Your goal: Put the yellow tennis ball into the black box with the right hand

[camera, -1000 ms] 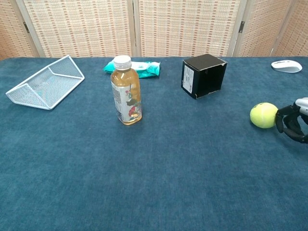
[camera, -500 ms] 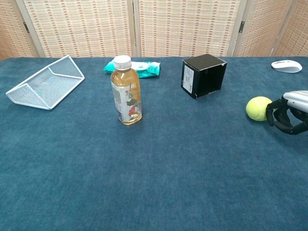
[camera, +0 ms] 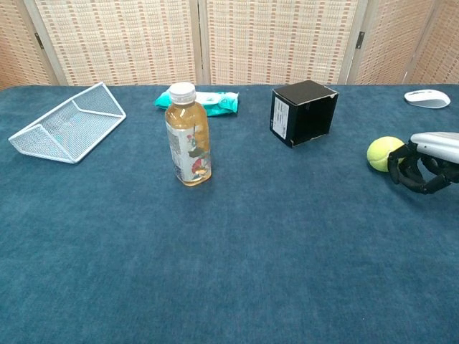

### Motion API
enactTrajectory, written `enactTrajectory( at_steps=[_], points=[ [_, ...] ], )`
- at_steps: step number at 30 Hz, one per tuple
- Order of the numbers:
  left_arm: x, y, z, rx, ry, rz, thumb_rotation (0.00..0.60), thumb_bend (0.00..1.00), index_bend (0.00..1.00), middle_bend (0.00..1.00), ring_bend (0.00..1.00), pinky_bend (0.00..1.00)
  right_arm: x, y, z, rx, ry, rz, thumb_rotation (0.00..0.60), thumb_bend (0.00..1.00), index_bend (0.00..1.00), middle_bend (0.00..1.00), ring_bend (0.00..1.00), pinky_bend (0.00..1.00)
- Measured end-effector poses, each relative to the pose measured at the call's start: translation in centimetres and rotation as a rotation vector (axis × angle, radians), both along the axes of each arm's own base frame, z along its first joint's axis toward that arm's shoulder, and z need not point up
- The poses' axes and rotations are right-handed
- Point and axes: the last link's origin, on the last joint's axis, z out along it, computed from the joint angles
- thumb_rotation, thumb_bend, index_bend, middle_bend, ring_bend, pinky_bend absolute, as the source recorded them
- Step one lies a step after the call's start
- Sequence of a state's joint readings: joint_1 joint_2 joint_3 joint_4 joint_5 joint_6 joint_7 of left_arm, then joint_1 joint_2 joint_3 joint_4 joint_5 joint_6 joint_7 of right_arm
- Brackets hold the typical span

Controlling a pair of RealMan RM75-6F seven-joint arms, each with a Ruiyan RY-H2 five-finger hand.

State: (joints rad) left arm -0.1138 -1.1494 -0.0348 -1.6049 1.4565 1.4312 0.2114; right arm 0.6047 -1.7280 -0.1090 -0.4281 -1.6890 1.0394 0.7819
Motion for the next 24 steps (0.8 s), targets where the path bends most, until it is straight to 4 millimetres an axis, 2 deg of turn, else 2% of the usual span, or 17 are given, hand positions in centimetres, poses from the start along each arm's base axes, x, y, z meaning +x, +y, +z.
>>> enactTrajectory(
  at_steps=[14,24],
  points=[
    [-0.3,0.7,-0.1,0.017,0.021,0.03,0.6,0.22,0.12,0.23,0.16,0.4,1.3,-3.7,0.7,0.067,0.002,-0.026,0.6,0.61,0.83,0.74,0.58,0.78],
    [-0.6,1.0,0.1,0.039,0.038,0.06,0.6,0.22,0.12,0.23,0.16,0.4,2.7,-5.4,-0.2,0.115,0.028,-0.031,0.6,0.61,0.83,0.74,0.58,0.78]
  ],
)
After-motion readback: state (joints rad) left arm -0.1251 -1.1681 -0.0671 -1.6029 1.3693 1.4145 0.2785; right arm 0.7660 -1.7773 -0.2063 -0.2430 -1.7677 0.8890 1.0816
